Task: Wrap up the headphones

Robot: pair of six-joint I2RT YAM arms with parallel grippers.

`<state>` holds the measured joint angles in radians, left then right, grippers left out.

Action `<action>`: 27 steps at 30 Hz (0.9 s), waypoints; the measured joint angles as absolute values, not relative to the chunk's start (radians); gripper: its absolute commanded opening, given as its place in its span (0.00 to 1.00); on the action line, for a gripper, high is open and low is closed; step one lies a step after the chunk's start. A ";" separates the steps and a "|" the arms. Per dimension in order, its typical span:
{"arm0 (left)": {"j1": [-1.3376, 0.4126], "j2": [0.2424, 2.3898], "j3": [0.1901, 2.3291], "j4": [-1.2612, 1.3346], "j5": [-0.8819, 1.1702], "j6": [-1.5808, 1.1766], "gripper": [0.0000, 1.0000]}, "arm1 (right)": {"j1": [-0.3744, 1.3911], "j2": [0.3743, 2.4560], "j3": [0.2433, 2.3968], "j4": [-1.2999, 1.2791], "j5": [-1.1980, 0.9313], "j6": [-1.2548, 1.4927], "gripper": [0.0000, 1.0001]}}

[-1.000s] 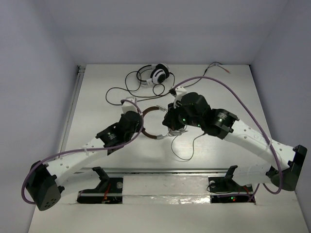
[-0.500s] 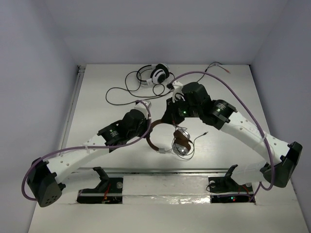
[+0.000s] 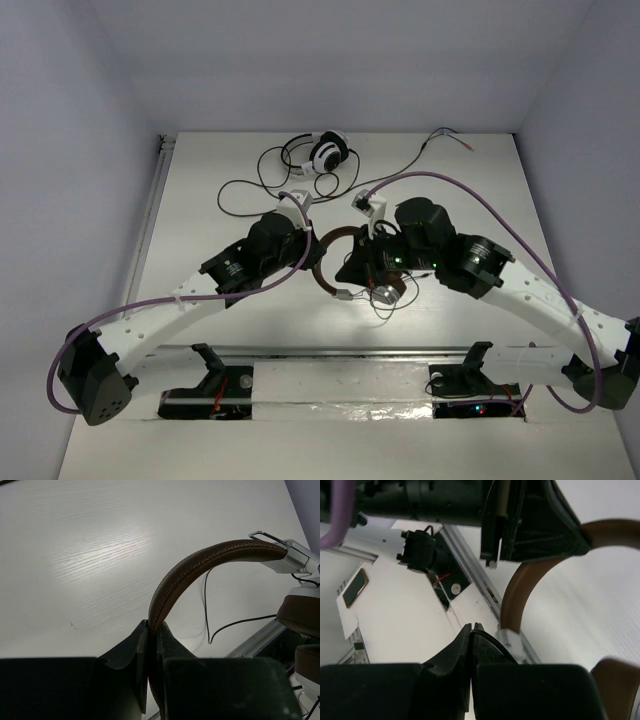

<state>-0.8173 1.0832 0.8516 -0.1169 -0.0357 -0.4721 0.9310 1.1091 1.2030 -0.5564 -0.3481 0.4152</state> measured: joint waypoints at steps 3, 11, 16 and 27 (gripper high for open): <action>-0.823 1.091 0.843 -0.096 0.011 -0.468 0.00 | 0.931 1.174 1.211 -0.539 -0.323 0.414 0.04; -0.832 1.056 0.744 -0.085 0.086 -0.459 0.00 | 0.931 1.291 1.227 -0.483 -0.270 0.395 0.10; -0.832 1.010 0.693 -0.026 0.125 -0.468 0.00 | 0.931 1.288 1.220 -0.424 -0.253 0.407 0.10; -0.832 0.862 0.636 0.020 0.142 -0.483 0.00 | 0.897 1.147 1.106 -0.314 -0.089 0.411 0.38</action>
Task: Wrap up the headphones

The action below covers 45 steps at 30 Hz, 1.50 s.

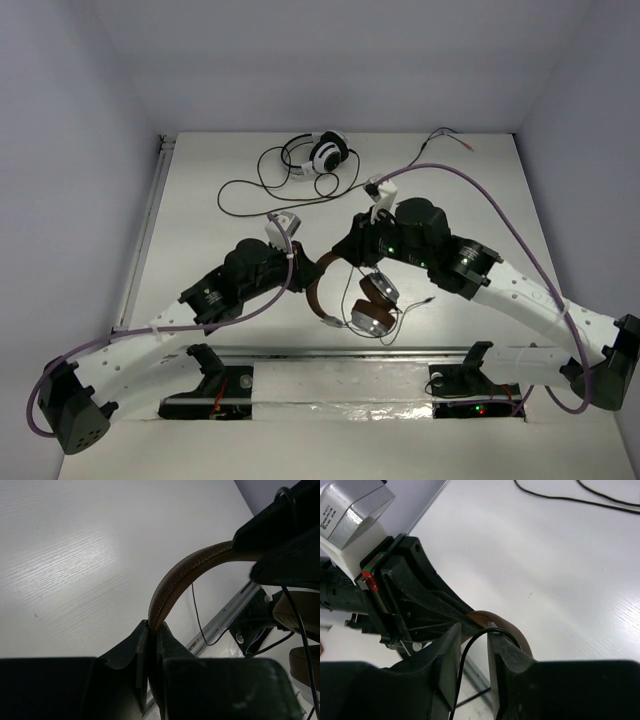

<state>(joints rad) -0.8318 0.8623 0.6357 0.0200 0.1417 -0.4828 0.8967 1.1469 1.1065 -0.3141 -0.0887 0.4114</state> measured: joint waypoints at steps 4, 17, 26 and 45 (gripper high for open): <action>-0.832 0.845 0.634 -0.021 0.105 -0.484 0.00 | 0.881 1.094 1.079 -0.302 -0.025 0.421 0.42; -0.832 0.779 0.639 -0.112 -0.011 -0.502 0.00 | 0.799 0.977 1.009 -0.331 0.165 0.450 0.66; -0.832 0.822 0.740 -0.196 -0.035 -0.501 0.00 | 0.789 0.836 0.943 -0.341 0.245 0.468 0.05; -0.831 0.914 1.196 -0.482 -0.064 -0.441 0.00 | 0.678 0.882 0.488 0.322 -0.152 0.556 0.75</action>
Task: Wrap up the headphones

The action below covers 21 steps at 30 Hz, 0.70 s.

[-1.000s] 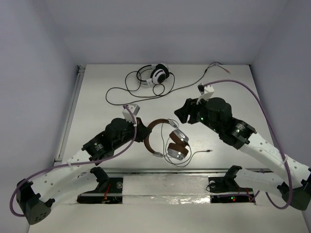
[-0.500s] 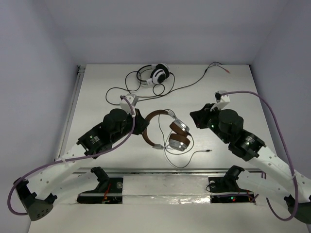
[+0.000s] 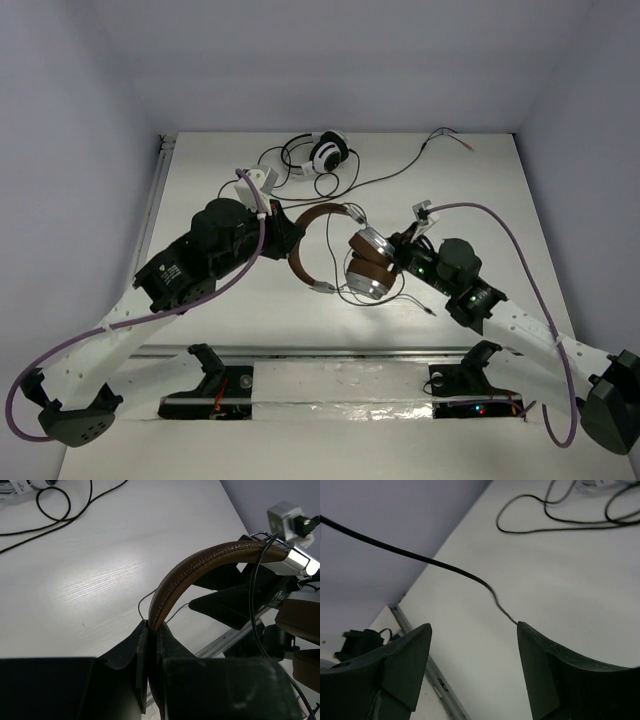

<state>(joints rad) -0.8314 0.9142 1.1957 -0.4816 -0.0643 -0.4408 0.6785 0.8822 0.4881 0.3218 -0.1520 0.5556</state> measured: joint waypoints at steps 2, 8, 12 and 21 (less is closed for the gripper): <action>-0.831 0.926 1.196 -0.496 -0.057 -0.438 0.00 | 0.678 0.899 0.477 0.411 -0.204 0.558 0.76; -0.830 0.957 1.211 -0.546 -0.041 -0.432 0.00 | 0.678 1.055 0.466 0.562 -0.236 0.582 0.76; -0.830 0.976 1.274 -0.575 -0.047 -0.423 0.00 | 0.678 1.155 0.443 0.633 -0.212 0.615 0.76; -0.830 1.017 1.360 -0.574 -0.061 -0.411 0.00 | 0.675 1.375 0.381 0.854 -0.218 0.714 0.71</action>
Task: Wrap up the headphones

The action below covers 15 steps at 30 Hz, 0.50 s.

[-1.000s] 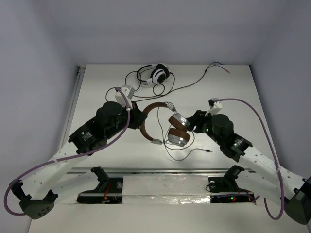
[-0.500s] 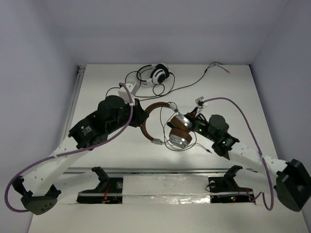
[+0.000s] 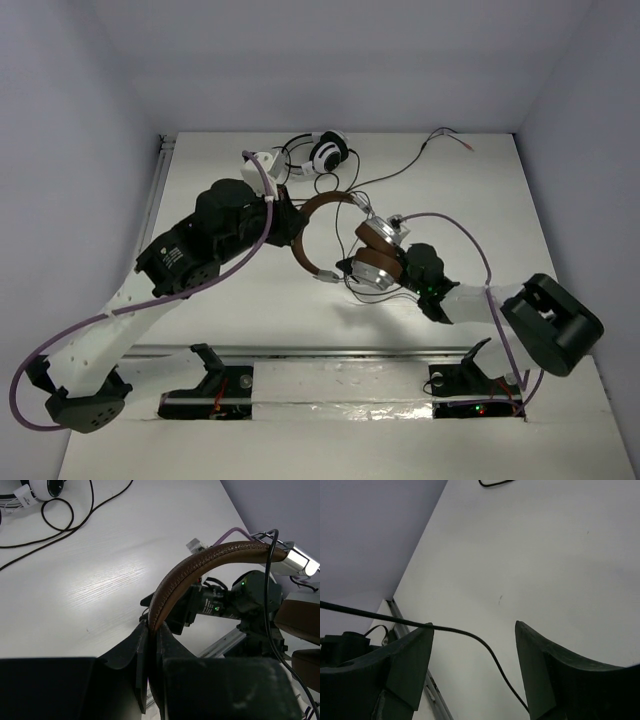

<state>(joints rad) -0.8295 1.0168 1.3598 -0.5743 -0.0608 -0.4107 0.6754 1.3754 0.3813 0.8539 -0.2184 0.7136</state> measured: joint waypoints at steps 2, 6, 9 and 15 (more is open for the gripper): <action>-0.830 1.040 1.380 -0.574 -0.063 -0.407 0.00 | 0.675 1.441 0.358 0.923 -0.234 0.748 0.70; -0.830 1.075 1.411 -0.575 -0.065 -0.399 0.00 | 0.675 1.581 0.331 1.059 -0.269 0.809 0.65; -0.830 1.092 1.428 -0.578 -0.065 -0.396 0.00 | 0.675 1.704 0.329 1.161 -0.297 0.847 0.40; -0.820 1.141 1.490 -0.588 -0.097 -0.377 0.00 | 0.697 1.764 0.314 1.216 -0.326 0.903 0.07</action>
<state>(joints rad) -0.8196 1.1408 1.4902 -0.5877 -0.0975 -0.3771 0.6968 1.7641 0.3138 1.2156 -0.3256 0.9031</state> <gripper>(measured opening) 0.036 0.117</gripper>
